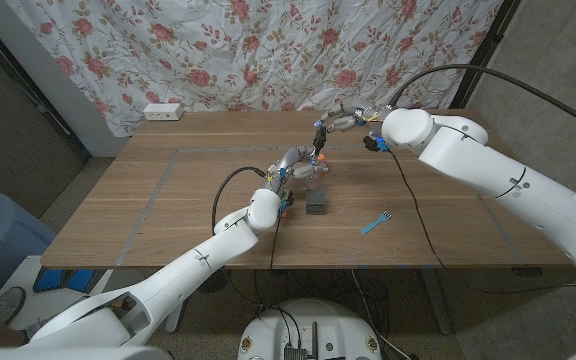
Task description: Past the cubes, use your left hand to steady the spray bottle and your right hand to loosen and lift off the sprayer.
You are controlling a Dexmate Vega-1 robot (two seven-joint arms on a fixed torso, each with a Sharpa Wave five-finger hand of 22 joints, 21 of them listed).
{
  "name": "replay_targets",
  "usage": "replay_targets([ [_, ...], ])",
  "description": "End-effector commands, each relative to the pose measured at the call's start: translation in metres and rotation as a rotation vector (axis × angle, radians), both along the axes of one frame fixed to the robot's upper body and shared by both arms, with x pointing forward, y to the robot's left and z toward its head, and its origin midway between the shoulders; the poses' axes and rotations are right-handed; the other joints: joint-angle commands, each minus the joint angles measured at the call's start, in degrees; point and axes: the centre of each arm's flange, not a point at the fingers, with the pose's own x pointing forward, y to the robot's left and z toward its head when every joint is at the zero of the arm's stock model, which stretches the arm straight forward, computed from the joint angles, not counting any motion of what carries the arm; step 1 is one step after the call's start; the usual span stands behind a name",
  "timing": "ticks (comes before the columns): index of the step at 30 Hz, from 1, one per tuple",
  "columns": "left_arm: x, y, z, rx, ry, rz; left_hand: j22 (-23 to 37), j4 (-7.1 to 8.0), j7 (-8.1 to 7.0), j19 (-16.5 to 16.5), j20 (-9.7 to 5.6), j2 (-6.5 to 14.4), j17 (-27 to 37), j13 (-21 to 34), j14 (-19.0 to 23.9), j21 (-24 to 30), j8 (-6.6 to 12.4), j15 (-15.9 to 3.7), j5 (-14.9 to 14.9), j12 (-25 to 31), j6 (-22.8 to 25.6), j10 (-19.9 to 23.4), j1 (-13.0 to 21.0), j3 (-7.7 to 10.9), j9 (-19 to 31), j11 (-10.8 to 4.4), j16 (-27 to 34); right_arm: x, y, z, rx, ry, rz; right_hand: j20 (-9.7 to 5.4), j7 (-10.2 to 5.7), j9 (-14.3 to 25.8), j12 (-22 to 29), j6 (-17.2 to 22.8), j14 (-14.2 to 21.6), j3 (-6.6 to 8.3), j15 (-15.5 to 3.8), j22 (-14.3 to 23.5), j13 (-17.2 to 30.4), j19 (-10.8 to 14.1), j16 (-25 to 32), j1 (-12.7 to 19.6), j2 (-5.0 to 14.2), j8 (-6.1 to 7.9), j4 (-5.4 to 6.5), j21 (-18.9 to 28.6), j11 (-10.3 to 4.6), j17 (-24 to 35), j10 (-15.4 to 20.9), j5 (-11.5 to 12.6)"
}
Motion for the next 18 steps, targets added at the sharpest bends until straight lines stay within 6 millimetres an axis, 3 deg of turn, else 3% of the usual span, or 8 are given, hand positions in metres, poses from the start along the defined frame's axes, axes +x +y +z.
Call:
replay_targets([
  [1,0.0,0.0,0.0,-0.006,-0.005,0.005,0.28,2.71,-2.95,0.41,-2.01,10.75,0.3,0.28,0.46,0.03,0.09,-5.38,-0.32,0.27,6.72,4.99,-7.7,3.14,0.16,-4.9,-0.04,0.0,-0.009,0.006,0.004,-0.017,0.0,0.1,0.03,-0.03,0.17,-0.39,-0.51,-0.05,-0.03,0.23,0.19,-0.25,0.17,0.51,-0.48,-0.31,0.44,-0.1,-0.4,0.15,-0.23,0.18],
  [8,-0.002,0.0,0.0,-0.015,-0.01,0.015,0.28,2.65,-2.95,0.46,-2.03,10.7,0.34,0.31,0.45,0.04,0.07,-5.39,-0.33,0.23,6.81,4.94,-7.69,3.16,0.17,-4.82,-0.02,-0.001,-0.018,0.01,0.011,-0.022,-0.002,0.02,0.06,-0.66,0.12,-1.86,-0.53,-0.84,0.1,0.23,0.19,-0.45,0.15,0.12,-1.35,-1.49,0.8,-0.02,-0.21,0.09,-0.43,-0.07],
  [15,-0.002,0.0,0.001,-0.023,-0.016,0.014,0.28,2.63,-2.95,0.48,-1.99,10.67,0.39,0.34,0.5,0.05,0.03,-5.35,-0.34,0.23,6.83,5.01,-7.72,3.19,0.18,-4.92,0.03,-0.004,-0.028,0.015,0.001,-0.039,-0.017,0.15,0.18,-2.35,-0.04,-5.47,-0.05,-4.89,1.61,0.25,0.25,0.97,-0.11,-6.62,-2.92,-4.74,3.4,0.46,1.88,-0.52,-1.06,-1.7],
  [18,-0.003,-0.001,0.001,-0.022,-0.02,0.013,0.28,2.64,-3.01,0.49,-2.0,10.7,0.43,0.34,0.56,0.05,0.02,-5.38,-0.34,0.22,6.87,5.02,-7.73,3.19,0.18,-4.8,0.08,-0.004,-0.031,0.016,-0.005,-0.045,-0.017,0.19,0.3,-2.7,-0.07,-6.5,0.0,-6.33,2.01,0.27,0.26,1.44,-0.3,-9.66,-3.26,-5.49,4.38,0.51,2.2,-0.77,-1.19,-2.39],
])
